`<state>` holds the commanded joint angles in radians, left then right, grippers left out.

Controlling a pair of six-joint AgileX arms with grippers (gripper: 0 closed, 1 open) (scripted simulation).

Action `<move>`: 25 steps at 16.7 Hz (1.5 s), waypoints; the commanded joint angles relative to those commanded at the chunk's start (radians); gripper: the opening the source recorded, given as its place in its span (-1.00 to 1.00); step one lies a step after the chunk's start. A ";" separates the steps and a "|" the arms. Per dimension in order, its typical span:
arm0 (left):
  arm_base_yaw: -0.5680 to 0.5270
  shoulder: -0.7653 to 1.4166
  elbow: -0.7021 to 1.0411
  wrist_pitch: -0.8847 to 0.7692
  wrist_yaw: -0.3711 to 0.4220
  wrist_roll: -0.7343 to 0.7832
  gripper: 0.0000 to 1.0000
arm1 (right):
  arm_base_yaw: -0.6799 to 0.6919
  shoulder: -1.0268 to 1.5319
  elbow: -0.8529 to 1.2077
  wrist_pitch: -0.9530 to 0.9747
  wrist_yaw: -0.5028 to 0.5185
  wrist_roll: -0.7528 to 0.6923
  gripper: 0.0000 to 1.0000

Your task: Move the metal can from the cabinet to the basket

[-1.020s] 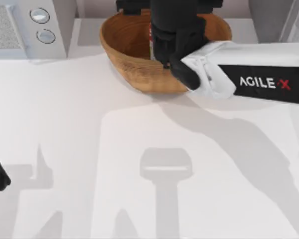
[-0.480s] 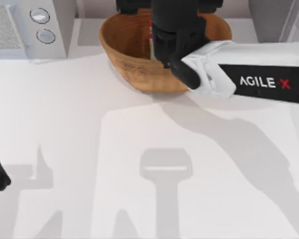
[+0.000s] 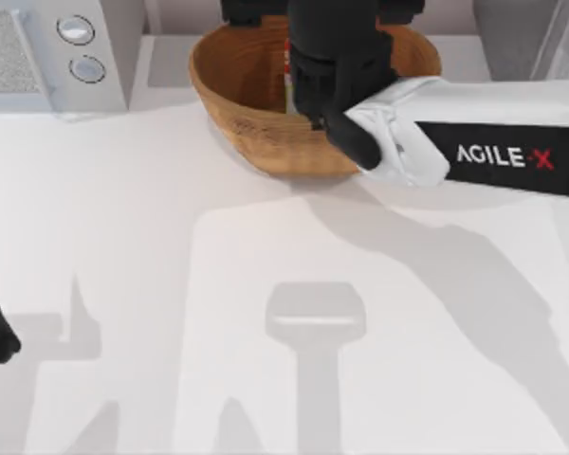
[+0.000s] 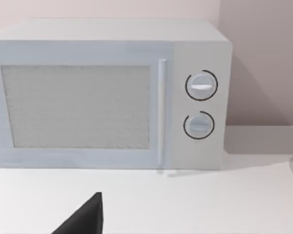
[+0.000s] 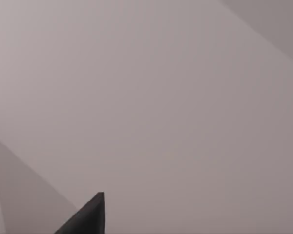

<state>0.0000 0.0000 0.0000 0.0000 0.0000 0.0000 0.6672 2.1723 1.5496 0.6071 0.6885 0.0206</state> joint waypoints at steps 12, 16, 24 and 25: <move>0.000 0.000 0.000 0.000 0.000 0.000 1.00 | 0.002 0.000 0.000 0.000 0.000 0.000 1.00; 0.000 0.000 0.000 0.000 0.000 0.000 1.00 | -0.012 -0.048 -0.049 -0.006 -0.037 0.004 1.00; 0.000 0.000 0.000 0.000 0.000 0.000 1.00 | -0.181 -0.536 -0.520 -0.108 -0.323 0.012 1.00; 0.000 0.000 0.000 0.000 0.000 0.000 1.00 | -0.209 -0.625 -0.595 -0.129 -0.363 0.012 1.00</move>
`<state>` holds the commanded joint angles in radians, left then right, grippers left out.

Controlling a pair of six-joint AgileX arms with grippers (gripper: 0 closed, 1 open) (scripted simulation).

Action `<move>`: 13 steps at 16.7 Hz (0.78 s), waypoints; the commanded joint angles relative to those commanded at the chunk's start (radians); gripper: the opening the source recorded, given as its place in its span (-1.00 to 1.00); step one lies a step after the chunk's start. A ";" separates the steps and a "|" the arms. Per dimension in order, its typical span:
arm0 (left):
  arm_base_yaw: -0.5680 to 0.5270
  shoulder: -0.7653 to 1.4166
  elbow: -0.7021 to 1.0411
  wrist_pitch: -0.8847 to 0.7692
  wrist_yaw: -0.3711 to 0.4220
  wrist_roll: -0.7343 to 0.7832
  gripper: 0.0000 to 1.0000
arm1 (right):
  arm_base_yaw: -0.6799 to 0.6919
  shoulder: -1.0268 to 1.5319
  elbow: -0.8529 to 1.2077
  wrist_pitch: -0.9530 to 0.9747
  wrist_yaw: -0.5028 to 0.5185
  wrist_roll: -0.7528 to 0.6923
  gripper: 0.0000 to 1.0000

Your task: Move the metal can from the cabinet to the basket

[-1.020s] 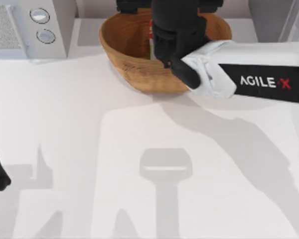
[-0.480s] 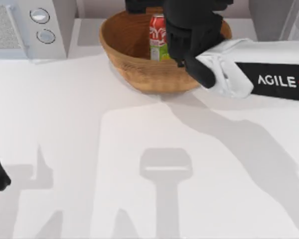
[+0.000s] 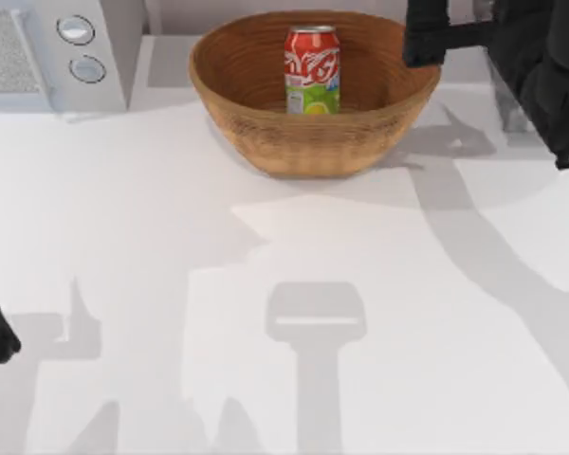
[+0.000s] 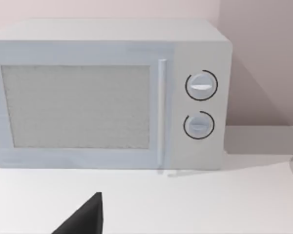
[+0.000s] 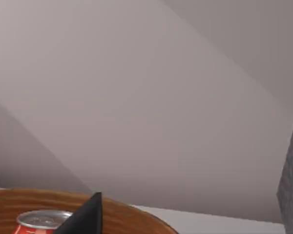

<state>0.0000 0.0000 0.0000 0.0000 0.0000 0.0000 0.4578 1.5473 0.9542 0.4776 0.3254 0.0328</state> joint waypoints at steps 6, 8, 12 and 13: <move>0.000 0.000 0.000 0.000 0.000 0.000 1.00 | -0.188 -0.596 -0.443 -0.164 -0.202 -0.007 1.00; 0.000 0.000 0.000 0.000 0.000 0.000 1.00 | -0.249 -0.796 -0.572 -0.226 -0.248 -0.011 1.00; 0.000 0.000 0.000 0.000 0.000 0.000 1.00 | -0.353 -1.178 -0.778 -0.339 -0.308 -0.014 1.00; 0.000 0.000 0.000 0.000 0.000 0.000 1.00 | -0.374 -1.257 -0.817 -0.365 -0.316 -0.017 1.00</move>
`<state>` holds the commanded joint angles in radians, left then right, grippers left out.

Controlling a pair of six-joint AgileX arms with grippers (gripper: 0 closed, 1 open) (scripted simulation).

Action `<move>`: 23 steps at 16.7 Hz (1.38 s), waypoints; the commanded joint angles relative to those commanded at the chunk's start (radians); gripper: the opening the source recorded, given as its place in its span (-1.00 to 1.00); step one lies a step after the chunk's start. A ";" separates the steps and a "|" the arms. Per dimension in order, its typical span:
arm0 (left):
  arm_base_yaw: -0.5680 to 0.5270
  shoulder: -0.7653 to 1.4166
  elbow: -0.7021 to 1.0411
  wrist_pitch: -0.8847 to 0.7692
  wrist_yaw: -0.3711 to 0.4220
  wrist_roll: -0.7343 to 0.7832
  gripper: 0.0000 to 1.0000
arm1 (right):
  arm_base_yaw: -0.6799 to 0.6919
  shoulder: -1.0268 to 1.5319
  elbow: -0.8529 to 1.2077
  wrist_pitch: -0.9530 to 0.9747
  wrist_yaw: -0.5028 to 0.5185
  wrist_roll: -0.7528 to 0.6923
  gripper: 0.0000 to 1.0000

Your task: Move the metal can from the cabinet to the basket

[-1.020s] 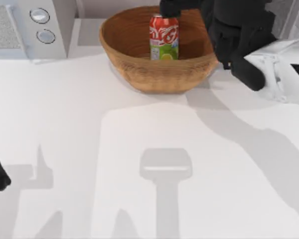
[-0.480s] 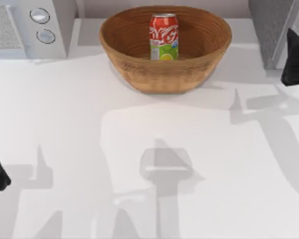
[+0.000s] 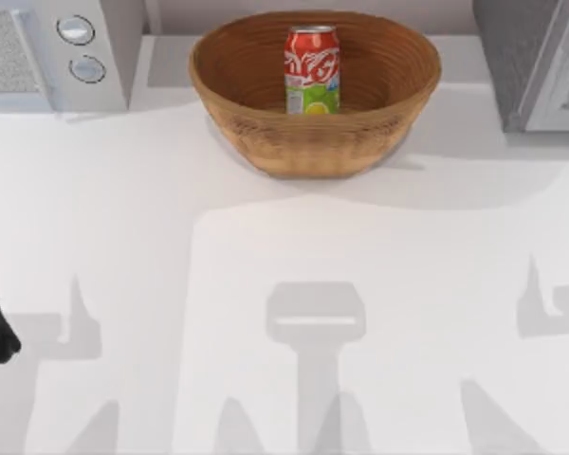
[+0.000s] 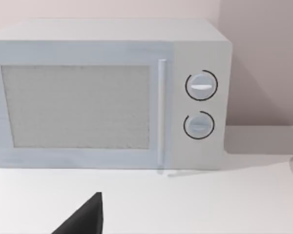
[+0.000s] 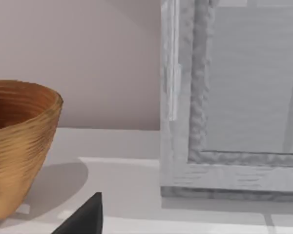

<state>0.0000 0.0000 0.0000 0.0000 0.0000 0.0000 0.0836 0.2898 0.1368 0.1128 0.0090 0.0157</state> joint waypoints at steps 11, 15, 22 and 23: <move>0.000 0.000 0.000 0.000 0.000 0.000 1.00 | -0.084 -0.290 -0.137 -0.113 -0.009 -0.016 1.00; 0.000 0.000 0.000 0.000 0.000 0.000 1.00 | -0.111 -0.253 -0.121 -0.077 -0.040 -0.014 1.00; 0.000 0.000 0.000 0.000 0.000 0.000 1.00 | -0.425 0.184 -0.006 0.294 -0.350 -0.006 1.00; 0.000 0.000 0.000 0.000 0.000 0.000 1.00 | -0.486 0.277 0.014 0.365 -0.409 -0.004 1.00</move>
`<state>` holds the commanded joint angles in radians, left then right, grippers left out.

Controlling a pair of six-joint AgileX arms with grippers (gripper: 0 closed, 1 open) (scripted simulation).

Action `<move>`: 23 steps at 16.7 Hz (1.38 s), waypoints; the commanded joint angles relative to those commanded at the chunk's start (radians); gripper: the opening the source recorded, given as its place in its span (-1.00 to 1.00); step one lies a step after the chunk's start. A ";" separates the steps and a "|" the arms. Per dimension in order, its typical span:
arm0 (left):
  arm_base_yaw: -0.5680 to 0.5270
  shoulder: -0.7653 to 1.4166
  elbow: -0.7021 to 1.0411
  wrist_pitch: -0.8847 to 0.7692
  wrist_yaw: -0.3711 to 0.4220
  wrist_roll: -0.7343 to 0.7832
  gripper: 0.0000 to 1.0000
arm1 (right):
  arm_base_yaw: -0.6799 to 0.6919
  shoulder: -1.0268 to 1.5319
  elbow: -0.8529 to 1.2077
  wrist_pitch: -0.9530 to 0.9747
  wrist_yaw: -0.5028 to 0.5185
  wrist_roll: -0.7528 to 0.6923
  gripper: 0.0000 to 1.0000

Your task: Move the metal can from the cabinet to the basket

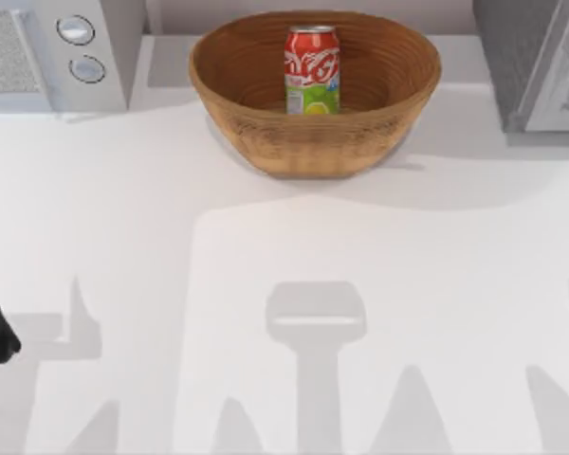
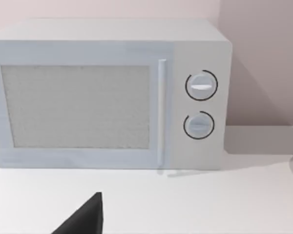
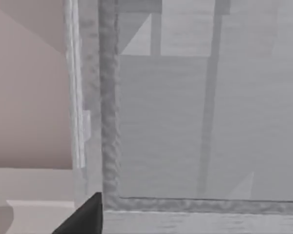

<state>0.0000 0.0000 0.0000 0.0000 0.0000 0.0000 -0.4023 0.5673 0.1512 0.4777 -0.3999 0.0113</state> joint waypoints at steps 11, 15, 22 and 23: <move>0.000 0.000 0.000 0.000 0.000 0.000 1.00 | -0.569 0.905 0.197 0.673 -0.558 0.020 1.00; 0.000 0.000 0.000 0.000 0.000 0.000 1.00 | -0.623 0.983 0.216 0.734 -0.613 0.022 1.00; 0.000 0.000 0.000 0.000 0.000 0.000 1.00 | -0.621 0.977 0.245 0.698 -0.614 0.022 1.00; 0.000 0.000 0.000 0.000 0.000 0.000 1.00 | -0.624 0.975 0.276 0.666 -0.617 0.022 1.00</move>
<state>0.0000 0.0000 0.0000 0.0000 0.0000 0.0000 -1.0258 1.5425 0.4274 1.1440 -1.0167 0.0329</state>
